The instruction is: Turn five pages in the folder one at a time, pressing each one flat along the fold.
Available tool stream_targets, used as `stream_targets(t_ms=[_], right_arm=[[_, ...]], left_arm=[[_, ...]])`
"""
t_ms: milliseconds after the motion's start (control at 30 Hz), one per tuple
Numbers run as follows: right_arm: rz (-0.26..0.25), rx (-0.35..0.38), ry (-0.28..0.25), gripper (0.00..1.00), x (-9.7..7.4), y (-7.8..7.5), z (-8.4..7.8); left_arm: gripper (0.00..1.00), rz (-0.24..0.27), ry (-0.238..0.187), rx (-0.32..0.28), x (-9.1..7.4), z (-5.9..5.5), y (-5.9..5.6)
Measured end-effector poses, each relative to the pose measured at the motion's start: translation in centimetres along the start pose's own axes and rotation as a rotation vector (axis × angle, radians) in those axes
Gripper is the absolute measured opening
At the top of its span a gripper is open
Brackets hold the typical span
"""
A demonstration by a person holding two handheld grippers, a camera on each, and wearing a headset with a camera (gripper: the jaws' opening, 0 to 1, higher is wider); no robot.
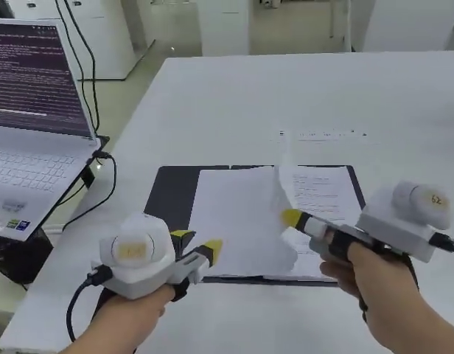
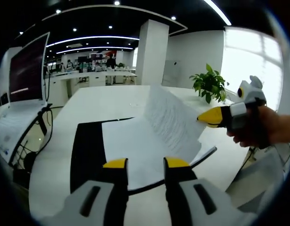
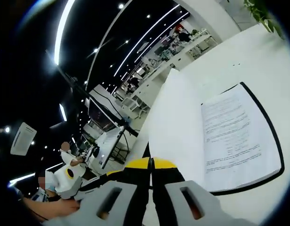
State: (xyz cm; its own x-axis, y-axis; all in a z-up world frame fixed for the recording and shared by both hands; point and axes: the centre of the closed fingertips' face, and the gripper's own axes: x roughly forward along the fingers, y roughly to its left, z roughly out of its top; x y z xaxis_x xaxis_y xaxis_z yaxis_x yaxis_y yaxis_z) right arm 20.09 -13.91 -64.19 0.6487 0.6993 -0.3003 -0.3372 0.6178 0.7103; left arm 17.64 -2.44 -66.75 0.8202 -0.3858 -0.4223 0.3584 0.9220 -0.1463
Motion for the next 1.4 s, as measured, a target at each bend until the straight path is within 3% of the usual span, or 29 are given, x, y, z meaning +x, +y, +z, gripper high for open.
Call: stream_targets(t_ms=[200, 433, 667, 833, 1133, 1400], right_arm=[[-0.004, -0.038, 0.088, 0.00, 3.4, 1.2, -2.7], [-0.015, -0.063, 0.173, 0.00, 7.3, 1.7, -5.2], [-0.032, -0.094, 0.261, 0.00, 10.3, 2.1, -8.0], [-0.062, -0.129, 0.327, 0.00, 12.4, 1.8, -10.3], [-0.151, -0.119, 0.408, 0.00, 14.1, -0.9, -13.4], [-0.171, -0.025, 0.395, 0.00, 14.3, -1.8, -14.1]], left_arm=[[0.28, 0.033, -0.010, -0.003, -2.6, -0.3, 2.0], [0.27, 0.082, -0.005, -0.039, -4.9, -2.0, 4.7], [0.27, 0.108, -0.003, -0.069, -6.6, -3.2, 6.1], [0.27, 0.120, 0.007, -0.082, -7.4, -4.0, 6.4], [0.27, 0.142, 0.031, -0.102, -8.3, -5.2, 7.2], [0.26, 0.150, 0.048, -0.113, -8.2, -6.1, 7.5]])
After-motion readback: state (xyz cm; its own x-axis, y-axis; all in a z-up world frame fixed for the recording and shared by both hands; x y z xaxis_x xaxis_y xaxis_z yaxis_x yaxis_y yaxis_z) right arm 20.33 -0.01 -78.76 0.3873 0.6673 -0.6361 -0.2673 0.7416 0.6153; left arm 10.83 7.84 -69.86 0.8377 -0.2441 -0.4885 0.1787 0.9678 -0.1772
